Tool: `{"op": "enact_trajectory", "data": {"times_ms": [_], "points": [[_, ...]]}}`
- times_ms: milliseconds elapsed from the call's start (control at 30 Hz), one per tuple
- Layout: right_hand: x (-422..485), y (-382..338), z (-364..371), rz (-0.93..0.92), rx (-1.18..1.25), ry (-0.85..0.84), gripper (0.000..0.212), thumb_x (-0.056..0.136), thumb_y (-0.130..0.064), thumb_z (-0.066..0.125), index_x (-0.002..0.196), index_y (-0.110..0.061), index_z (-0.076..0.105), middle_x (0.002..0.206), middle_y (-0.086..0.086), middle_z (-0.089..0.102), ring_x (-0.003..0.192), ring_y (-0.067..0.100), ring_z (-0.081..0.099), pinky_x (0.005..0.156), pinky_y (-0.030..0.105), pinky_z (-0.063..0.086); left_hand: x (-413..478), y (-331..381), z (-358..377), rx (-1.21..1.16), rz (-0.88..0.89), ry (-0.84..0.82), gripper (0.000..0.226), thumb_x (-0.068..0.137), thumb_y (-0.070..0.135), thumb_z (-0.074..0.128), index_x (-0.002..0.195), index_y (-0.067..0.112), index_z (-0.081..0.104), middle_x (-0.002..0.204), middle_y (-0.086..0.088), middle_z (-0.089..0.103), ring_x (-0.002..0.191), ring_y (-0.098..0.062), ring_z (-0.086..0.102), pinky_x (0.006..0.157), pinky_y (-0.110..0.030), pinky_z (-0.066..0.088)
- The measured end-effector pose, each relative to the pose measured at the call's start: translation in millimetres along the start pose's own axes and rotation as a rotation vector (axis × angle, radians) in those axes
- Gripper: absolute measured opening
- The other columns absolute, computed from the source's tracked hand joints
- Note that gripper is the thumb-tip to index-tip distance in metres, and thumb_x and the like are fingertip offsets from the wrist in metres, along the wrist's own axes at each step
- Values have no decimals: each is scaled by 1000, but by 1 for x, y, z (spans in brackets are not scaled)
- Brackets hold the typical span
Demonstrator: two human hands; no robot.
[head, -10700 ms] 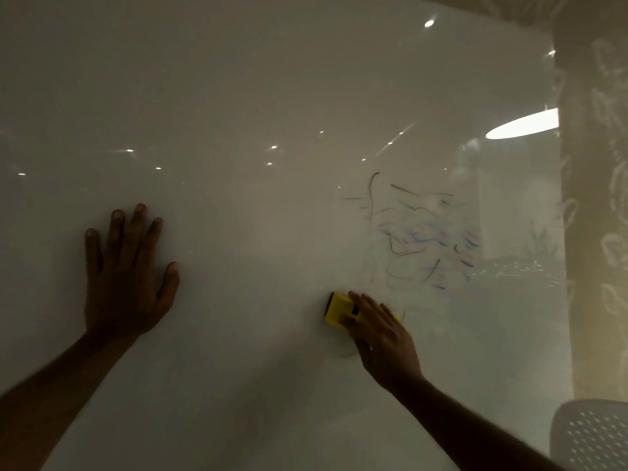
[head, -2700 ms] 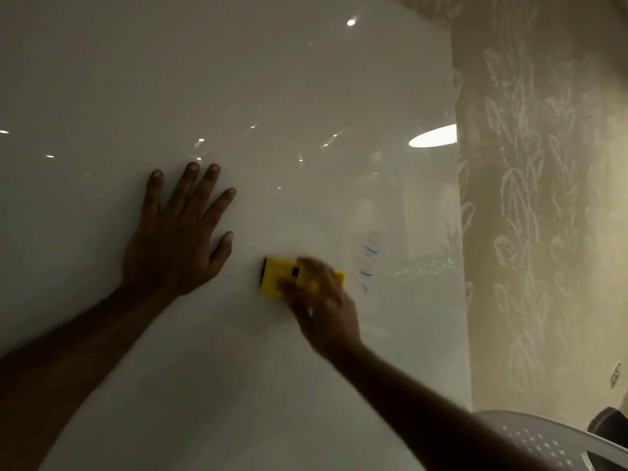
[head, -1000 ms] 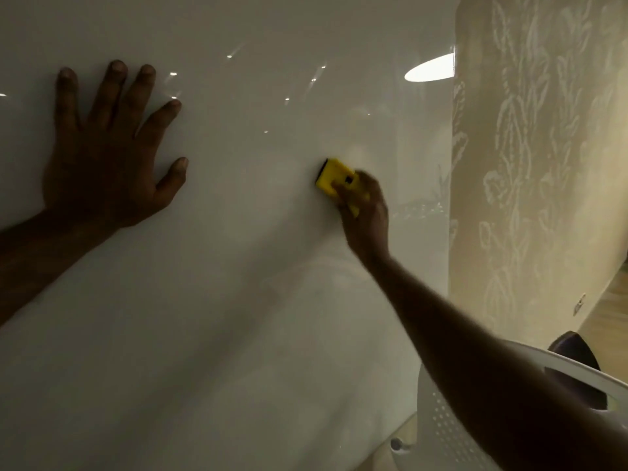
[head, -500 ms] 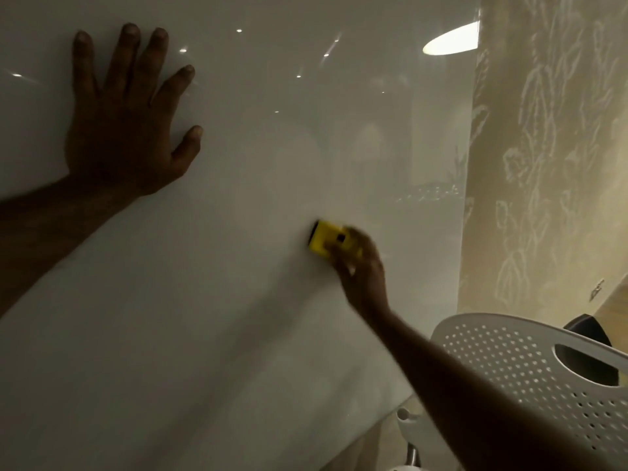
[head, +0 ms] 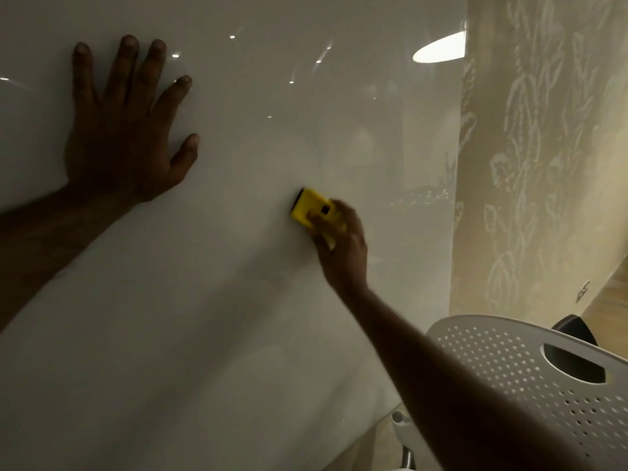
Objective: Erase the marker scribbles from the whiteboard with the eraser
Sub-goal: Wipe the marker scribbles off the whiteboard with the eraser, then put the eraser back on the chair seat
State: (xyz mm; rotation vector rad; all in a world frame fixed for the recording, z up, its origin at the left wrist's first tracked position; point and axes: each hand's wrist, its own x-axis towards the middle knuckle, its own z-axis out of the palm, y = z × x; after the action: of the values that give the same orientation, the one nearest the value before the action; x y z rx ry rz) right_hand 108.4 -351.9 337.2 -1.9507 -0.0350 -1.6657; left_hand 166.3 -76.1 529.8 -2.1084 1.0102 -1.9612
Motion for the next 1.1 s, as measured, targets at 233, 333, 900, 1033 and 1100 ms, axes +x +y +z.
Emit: {"op": "enact_trajectory", "data": {"times_ms": [233, 333, 900, 1033, 1100], "points": [[-83, -23, 5, -13, 2, -167, 42, 82, -5, 70, 111, -36, 70, 137, 6, 52, 122, 24, 49, 99, 26, 41, 0, 4, -3, 4, -10, -1, 72, 99, 48, 38, 160, 11, 34, 173, -19, 15, 159, -44, 12, 123, -60, -10], [-113, -31, 4, 10, 7, -264, 38, 84, -10, 68, 109, -38, 71, 138, 2, 50, 123, 21, 50, 100, 25, 42, 2, 4, -5, -7, -10, -20, 73, 98, 48, 37, 160, 10, 34, 173, -20, 15, 159, -44, 12, 123, -60, -10], [-250, -53, -83, 292, -206, -565, 43, 80, -31, 75, 117, -46, 61, 137, -20, 47, 103, 7, 62, 77, 13, 48, -213, 93, -40, -293, -97, -345, 69, 100, 49, 35, 153, 8, 50, 168, -22, 32, 152, -44, 35, 124, -60, 20], [-284, -56, -117, 358, -280, -603, 41, 79, -30, 77, 116, -43, 64, 136, -17, 50, 103, 2, 59, 78, 10, 43, -306, 136, -66, -403, -142, -534, 77, 103, 61, 18, 153, 12, 50, 168, -17, 33, 152, -36, 33, 128, -45, 8], [-303, -54, -136, 400, -323, -637, 40, 80, -31, 75, 116, -45, 62, 135, -18, 50, 102, 3, 60, 76, 14, 47, -355, 156, -80, -464, -129, -599, 76, 101, 64, 18, 158, 17, 40, 173, -9, 22, 158, -29, 22, 128, -40, 1]]}}
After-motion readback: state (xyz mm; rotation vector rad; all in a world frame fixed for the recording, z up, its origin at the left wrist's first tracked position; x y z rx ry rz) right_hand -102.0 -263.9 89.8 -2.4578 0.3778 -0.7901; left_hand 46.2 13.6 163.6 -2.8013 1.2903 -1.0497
